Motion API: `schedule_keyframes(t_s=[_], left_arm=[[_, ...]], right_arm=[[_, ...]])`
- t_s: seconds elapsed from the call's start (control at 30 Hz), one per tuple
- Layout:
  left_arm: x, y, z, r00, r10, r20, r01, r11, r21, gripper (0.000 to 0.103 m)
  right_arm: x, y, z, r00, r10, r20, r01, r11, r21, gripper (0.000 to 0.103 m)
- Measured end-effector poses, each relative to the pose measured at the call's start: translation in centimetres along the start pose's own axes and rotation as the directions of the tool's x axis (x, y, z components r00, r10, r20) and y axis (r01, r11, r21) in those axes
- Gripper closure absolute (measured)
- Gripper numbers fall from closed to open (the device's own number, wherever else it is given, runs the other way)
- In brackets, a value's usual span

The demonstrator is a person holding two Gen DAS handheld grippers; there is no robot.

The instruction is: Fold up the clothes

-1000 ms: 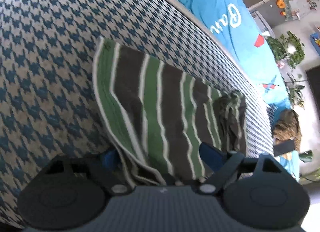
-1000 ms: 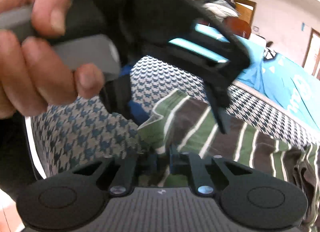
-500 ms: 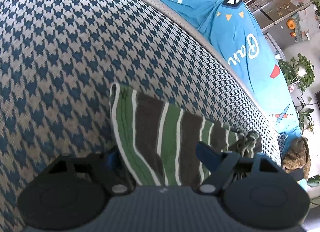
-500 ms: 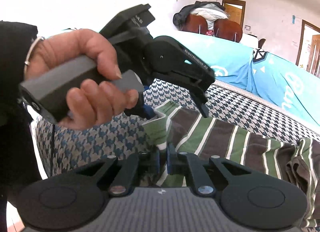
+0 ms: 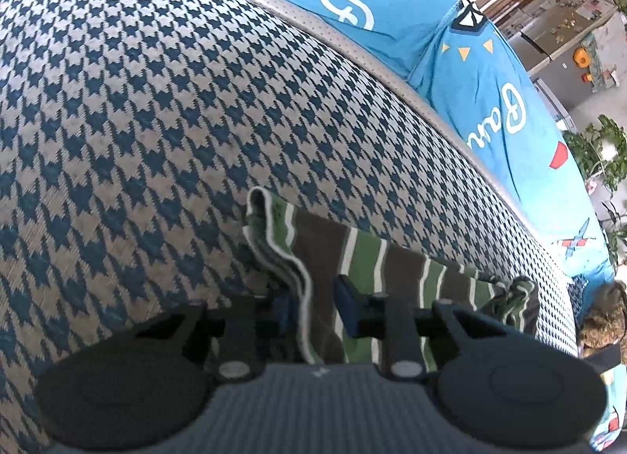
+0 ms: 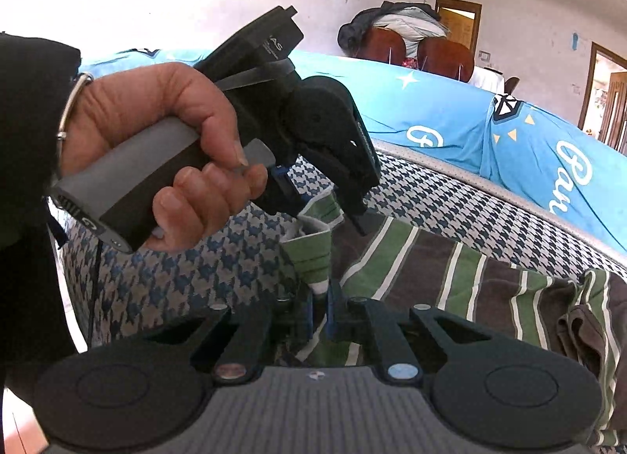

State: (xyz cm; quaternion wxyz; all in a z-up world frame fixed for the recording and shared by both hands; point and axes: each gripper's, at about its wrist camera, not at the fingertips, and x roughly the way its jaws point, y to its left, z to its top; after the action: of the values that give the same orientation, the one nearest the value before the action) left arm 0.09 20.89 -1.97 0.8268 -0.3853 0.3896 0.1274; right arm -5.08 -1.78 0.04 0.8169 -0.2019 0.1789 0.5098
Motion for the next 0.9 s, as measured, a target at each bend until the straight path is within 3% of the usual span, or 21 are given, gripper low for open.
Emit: schedule_keyframes(t_s=[0.13,0.23,0.53,0.73,0.9], left_arm=[[-0.5,0.0,-0.5,0.999,-0.013,0.031,0.014,1.000,-0.013,0.087],[-1.5,-0.5,-0.9,0.996,-0.062,0.068,0.063,0.998,-0.008,0.087],[-2.4,-7.3,-0.9,0.985,-0.116,0.126,0.101,0.988,0.120,0.087],[-2.2,-12.6,-2.1,0.979,-0.172,0.113,0.145,0.966,0.213,0.087],[-0.4,-17.8,-3.0,0.972,-0.226,0.058,0.202,0.940,0.274,0.087]], right_arm=[[-0.6,-0.1,0.1,1.000,-0.015,0.017,0.015,1.000,-0.010,0.095],[-1.2,-0.4,0.2,0.998,-0.040,0.040,0.041,0.999,-0.012,0.095],[-4.5,-2.9,0.3,0.985,-0.136,0.102,0.133,0.990,0.036,0.096],[-7.0,-5.6,0.0,0.963,-0.235,0.130,0.223,0.969,0.104,0.096],[-9.1,-8.0,-0.9,0.933,-0.338,0.126,0.318,0.935,0.157,0.096]])
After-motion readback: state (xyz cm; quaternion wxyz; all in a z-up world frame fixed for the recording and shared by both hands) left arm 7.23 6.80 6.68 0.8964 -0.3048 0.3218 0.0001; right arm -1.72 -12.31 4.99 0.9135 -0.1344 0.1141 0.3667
